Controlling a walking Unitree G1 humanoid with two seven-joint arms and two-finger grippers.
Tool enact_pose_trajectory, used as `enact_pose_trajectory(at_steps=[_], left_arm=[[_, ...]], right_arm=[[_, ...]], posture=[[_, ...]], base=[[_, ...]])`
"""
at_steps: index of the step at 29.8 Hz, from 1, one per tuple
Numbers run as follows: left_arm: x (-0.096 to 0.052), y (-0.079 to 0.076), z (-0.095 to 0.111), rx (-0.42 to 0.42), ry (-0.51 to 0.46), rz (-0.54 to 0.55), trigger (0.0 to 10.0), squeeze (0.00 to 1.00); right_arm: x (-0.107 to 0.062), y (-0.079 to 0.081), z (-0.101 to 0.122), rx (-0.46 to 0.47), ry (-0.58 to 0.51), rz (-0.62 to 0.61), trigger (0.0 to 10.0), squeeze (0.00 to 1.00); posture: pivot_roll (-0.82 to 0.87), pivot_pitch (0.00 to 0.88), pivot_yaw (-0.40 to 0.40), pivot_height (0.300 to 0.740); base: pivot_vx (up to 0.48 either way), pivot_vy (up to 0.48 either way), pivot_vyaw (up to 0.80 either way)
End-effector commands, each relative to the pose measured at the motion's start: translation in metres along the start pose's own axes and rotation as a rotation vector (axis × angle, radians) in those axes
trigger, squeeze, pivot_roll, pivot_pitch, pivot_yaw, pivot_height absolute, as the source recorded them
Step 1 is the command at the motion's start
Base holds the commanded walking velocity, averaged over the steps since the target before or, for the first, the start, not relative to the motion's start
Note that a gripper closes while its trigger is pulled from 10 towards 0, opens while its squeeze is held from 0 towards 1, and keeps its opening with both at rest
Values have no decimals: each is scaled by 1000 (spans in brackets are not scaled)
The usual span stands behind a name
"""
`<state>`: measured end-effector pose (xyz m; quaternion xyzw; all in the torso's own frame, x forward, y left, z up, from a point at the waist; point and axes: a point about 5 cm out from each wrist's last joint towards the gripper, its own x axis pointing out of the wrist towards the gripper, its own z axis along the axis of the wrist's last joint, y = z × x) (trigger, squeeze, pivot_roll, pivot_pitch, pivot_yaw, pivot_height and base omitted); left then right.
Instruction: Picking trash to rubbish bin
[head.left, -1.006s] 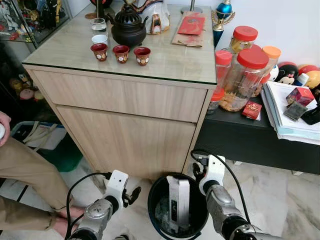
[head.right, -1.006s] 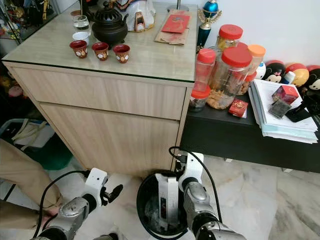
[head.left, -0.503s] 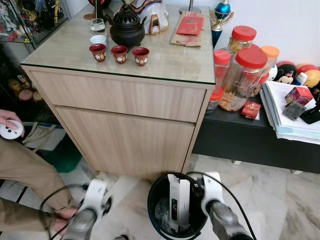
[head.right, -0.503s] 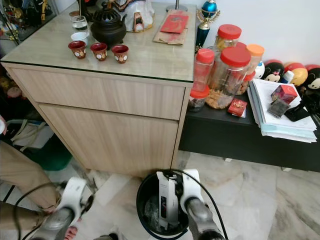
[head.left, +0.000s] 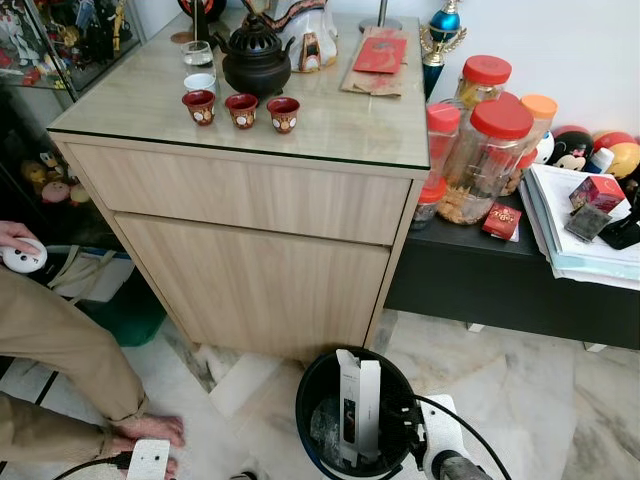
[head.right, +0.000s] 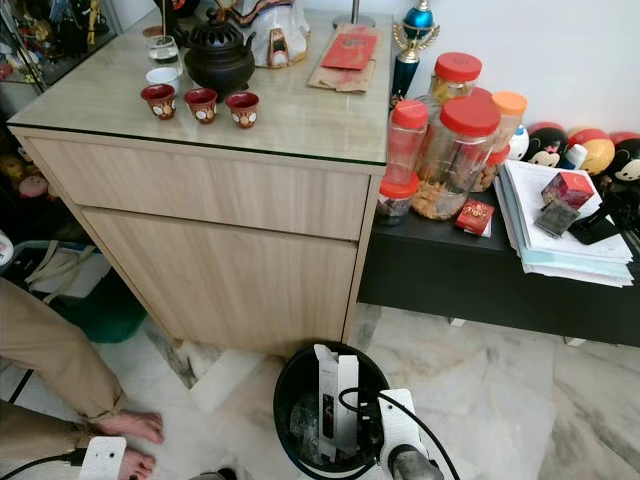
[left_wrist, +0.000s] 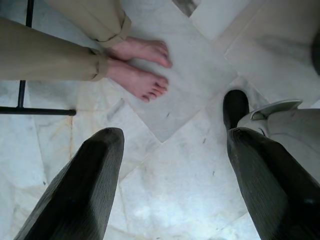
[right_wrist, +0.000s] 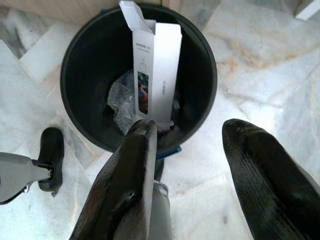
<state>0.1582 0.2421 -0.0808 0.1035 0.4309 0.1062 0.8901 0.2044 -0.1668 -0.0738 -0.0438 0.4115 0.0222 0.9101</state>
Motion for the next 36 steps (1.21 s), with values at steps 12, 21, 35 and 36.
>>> enact_pose_trajectory(at_steps=[12, 21, 35, 36], left_arm=[[3, -6, 10, 6, -4, -5, 10000, 0], [1, -6, 4, 6, 14, -6, 10000, 0], [1, -6, 5, -12, -4, -17, 10000, 0], [1, -7, 5, -7, -8, -20, 10000, 0]], right_arm=[[2, 5, 9, -9, -19, 15, 10000, 0], [1, 5, 3, -13, -1, 17, 10000, 0], [1, 5, 2, -2, -2, 16, 10000, 0], [1, 5, 3, -1, -3, 16, 10000, 0]], posture=[[158, 108, -31, 740], [162, 122, -32, 740], [162, 131, -30, 740], [162, 131, -30, 740]], base=[[0, 0, 0], [0, 0, 0], [-221, 0, 0], [-277, 0, 0]])
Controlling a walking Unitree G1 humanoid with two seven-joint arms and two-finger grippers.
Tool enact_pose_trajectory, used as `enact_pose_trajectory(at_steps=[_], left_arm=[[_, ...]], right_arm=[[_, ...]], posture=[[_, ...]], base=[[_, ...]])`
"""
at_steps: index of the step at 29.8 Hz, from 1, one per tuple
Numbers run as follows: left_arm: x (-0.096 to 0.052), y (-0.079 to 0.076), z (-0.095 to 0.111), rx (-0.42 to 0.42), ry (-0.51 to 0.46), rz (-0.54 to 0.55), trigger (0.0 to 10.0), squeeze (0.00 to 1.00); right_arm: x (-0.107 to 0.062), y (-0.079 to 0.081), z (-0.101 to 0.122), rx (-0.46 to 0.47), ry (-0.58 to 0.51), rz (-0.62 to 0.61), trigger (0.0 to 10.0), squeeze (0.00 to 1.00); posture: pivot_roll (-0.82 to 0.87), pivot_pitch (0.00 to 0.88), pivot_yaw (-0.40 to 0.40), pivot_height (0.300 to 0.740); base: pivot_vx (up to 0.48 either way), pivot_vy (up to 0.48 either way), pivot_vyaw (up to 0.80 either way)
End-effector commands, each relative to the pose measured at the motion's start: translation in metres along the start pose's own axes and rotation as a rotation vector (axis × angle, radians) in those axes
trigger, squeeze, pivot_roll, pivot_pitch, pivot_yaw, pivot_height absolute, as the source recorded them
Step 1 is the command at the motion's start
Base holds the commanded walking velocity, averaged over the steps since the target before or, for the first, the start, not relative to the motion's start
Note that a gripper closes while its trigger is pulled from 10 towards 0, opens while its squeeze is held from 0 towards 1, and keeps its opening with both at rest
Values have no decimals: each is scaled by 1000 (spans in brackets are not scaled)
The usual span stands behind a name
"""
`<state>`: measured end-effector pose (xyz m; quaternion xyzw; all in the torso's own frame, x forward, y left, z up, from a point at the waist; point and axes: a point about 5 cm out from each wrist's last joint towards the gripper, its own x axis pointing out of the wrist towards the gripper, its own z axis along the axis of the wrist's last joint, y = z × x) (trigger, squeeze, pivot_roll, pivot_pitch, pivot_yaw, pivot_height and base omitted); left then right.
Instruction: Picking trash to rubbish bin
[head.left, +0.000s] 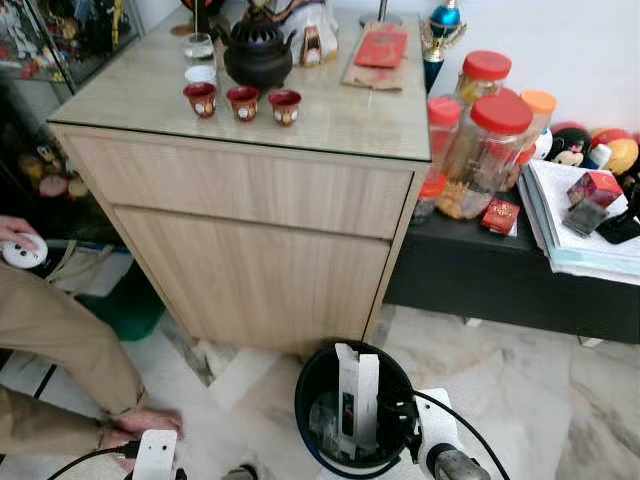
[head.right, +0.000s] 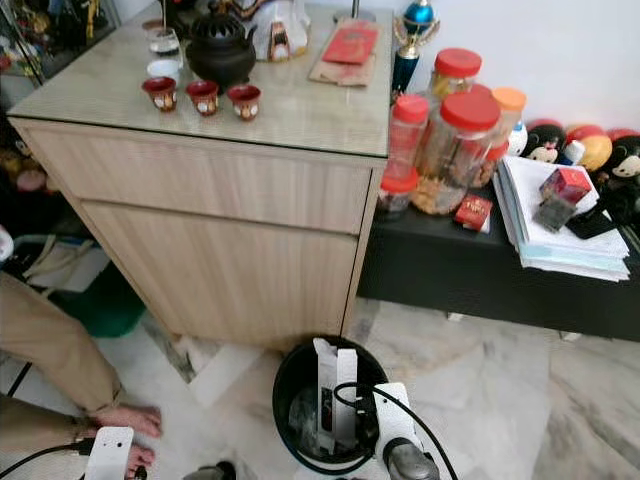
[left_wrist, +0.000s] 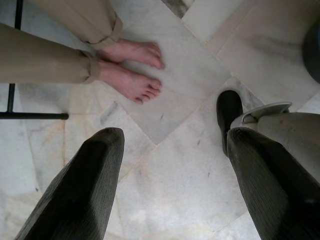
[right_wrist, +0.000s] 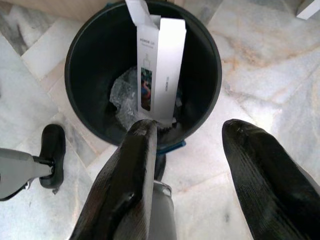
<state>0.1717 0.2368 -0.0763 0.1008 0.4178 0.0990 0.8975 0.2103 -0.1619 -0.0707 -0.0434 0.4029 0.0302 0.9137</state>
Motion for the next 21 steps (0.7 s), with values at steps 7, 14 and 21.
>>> enact_pose_trajectory(at_steps=[7, 14, 21], left_arm=[[-2, -2, -8, -5, 20, -9, 10000, 0], [-2, -3, -7, -5, 16, -12, 10000, 0], [-2, -3, -6, -7, 11, -13, 10000, 0]], right_arm=[[-1, 1, -3, 5, 14, 1, 10000, 0], [-1, 0, -3, 2, 13, -2, 10000, 0], [0, 1, -3, 0, 12, 0, 10000, 0]], posture=[[161, 130, -32, 740], [159, 130, -33, 740], [159, 128, -34, 740]], base=[[-277, 0, 0], [-274, 0, 0], [-263, 0, 0]])
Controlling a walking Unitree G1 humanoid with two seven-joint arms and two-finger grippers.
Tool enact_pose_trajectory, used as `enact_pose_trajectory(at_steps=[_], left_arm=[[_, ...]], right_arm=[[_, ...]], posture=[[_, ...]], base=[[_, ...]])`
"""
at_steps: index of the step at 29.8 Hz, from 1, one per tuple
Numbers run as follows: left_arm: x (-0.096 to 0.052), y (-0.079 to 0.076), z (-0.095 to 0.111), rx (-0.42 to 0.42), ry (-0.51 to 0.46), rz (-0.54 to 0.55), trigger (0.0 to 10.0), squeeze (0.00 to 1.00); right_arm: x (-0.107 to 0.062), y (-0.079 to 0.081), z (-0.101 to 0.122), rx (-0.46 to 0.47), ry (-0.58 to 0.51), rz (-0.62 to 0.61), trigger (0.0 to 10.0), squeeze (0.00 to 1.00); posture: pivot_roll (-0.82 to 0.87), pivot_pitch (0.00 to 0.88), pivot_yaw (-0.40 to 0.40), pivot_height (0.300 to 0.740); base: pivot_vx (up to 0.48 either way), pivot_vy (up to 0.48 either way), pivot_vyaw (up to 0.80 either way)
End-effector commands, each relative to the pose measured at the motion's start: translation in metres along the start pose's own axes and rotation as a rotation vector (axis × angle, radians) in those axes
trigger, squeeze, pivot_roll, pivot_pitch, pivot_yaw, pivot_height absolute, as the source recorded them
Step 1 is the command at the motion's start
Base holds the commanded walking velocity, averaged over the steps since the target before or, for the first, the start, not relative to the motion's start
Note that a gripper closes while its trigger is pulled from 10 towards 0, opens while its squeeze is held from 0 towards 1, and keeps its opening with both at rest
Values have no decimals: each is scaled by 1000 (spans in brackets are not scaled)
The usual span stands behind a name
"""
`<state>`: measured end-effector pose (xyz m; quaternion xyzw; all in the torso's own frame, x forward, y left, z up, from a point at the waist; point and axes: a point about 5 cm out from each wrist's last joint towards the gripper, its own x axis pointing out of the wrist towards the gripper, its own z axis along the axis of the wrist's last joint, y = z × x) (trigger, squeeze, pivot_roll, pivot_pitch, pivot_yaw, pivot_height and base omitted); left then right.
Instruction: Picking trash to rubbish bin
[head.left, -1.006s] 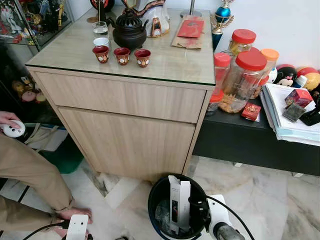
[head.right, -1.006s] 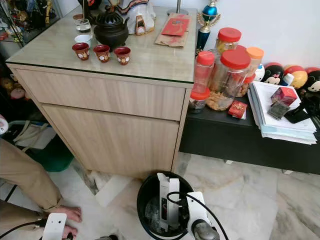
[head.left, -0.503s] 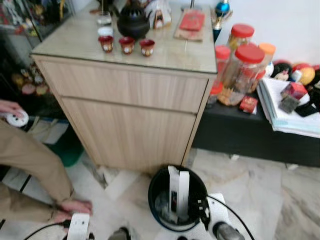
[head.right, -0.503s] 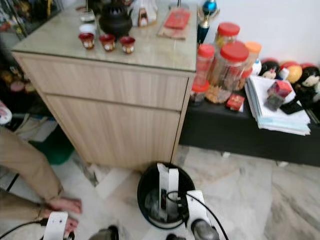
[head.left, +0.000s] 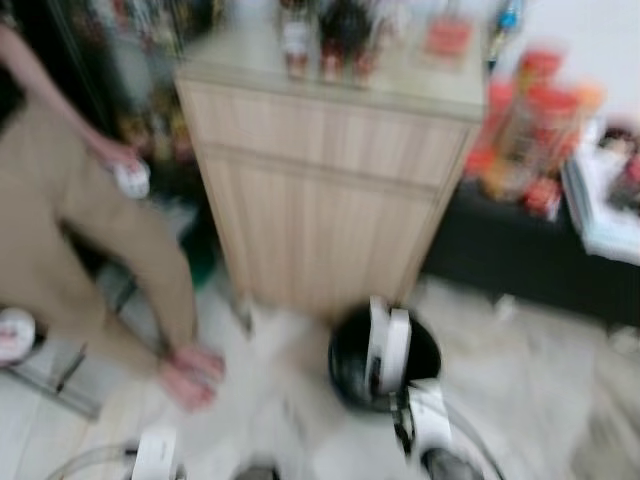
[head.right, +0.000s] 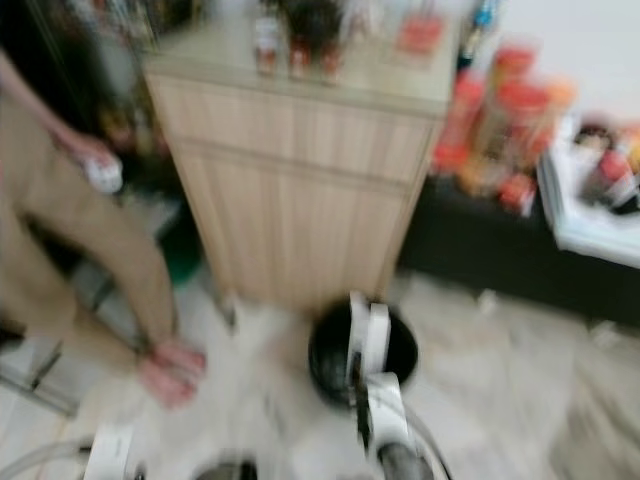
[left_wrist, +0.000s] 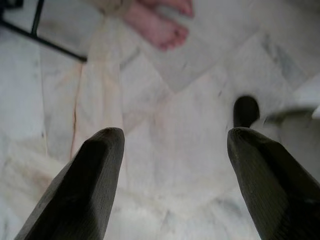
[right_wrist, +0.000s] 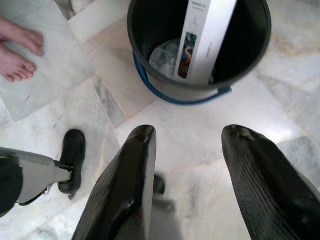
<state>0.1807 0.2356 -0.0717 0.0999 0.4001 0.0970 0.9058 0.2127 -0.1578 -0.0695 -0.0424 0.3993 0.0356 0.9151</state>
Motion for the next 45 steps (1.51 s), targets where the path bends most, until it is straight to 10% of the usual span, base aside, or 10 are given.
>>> enact_pose_trajectory(at_steps=[1, 45], left_arm=[[-5, -3, -16, -2, 50, -10, 10000, 0], [-4, -1, -14, 11, 44, -6, 10000, 0]], right_arm=[[-1, -3, -6, 3, 19, -10, 10000, 0], [-2, 4, -7, 8, 21, 10, 10000, 0]], posture=[[158, 126, -33, 740], [162, 128, -23, 740]], base=[[-247, 0, 0], [-45, 0, -113]])
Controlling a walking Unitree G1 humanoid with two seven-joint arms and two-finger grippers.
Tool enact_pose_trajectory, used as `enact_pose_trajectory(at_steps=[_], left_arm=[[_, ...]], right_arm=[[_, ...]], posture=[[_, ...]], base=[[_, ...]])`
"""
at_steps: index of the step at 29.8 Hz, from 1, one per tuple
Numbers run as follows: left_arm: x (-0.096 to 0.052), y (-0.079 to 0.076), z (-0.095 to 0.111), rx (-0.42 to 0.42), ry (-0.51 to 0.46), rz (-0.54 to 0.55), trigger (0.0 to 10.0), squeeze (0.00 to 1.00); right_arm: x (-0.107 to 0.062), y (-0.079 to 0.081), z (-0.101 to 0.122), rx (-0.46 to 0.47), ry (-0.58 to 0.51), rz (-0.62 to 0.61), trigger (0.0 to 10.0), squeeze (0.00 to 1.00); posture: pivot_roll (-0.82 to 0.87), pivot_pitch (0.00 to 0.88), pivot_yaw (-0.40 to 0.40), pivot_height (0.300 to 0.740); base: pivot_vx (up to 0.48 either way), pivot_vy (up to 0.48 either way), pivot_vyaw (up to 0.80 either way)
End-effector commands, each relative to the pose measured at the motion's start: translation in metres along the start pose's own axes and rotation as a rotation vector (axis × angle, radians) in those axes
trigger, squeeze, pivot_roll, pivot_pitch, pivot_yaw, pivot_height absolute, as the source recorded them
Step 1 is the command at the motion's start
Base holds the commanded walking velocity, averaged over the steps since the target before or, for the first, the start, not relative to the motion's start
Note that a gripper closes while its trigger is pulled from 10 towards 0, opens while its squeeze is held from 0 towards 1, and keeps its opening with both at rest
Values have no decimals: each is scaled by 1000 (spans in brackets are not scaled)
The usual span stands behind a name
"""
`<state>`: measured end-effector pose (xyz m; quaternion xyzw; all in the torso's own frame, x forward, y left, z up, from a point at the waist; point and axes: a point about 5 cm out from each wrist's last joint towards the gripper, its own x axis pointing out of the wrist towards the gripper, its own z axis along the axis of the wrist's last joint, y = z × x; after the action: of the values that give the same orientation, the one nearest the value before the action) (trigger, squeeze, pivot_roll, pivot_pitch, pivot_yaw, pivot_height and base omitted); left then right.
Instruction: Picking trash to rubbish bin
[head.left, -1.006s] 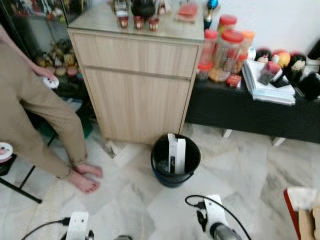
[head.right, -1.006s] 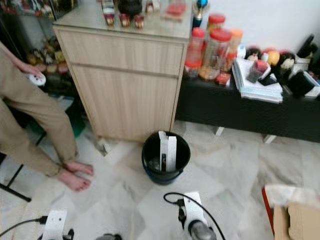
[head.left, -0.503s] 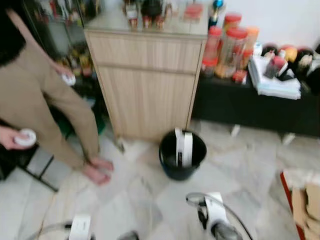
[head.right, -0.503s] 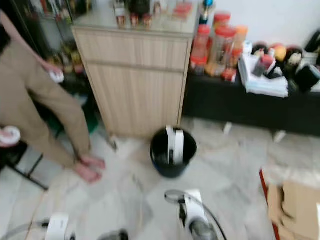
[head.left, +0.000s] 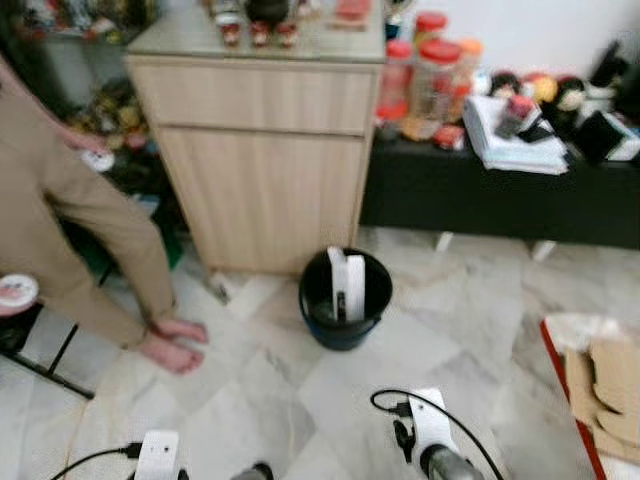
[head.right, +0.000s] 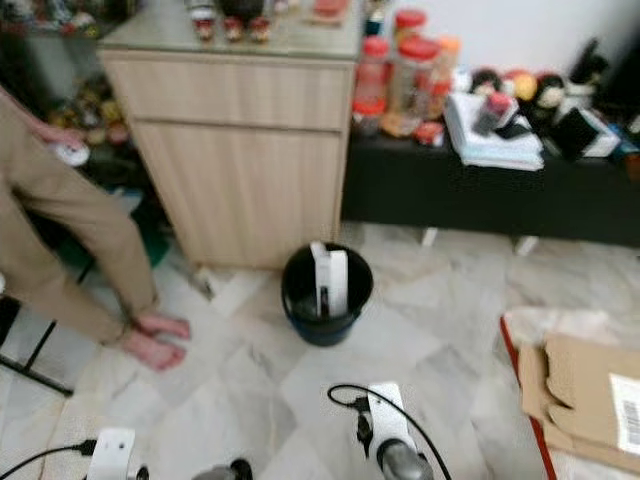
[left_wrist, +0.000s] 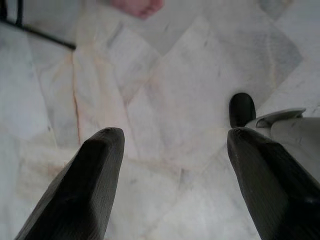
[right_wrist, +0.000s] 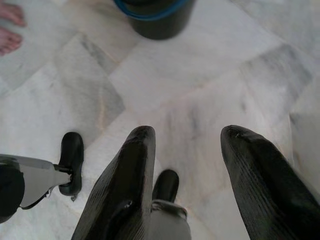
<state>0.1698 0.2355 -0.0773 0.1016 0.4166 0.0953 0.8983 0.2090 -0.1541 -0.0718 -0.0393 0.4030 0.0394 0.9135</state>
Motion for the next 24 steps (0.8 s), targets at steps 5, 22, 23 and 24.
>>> enact_pose_trajectory(at_steps=[5, 22, 23, 24], left_arm=[[-1, 0, -2, 4, 6, -1, 10000, 0], [-1, 1, -3, 26, 8, 10, 10000, 0], [-1, 1, -3, 28, 10, 11, 10000, 0], [-1, 2, -3, 53, 15, 16, 10000, 0]], right_arm=[[-1, 2, -5, 1, 18, 6, 10000, 0], [-1, 3, -7, -25, 32, 17, 10000, 0], [-1, 3, -7, -27, 33, 18, 10000, 0], [-1, 3, -7, -31, 34, 18, 10000, 0]], posture=[[164, 131, -21, 740], [165, 134, -24, 740], [165, 134, -24, 740], [164, 135, -24, 740]], base=[[0, 0, -756], [0, 0, -751], [0, 0, -750], [0, 0, -744]])
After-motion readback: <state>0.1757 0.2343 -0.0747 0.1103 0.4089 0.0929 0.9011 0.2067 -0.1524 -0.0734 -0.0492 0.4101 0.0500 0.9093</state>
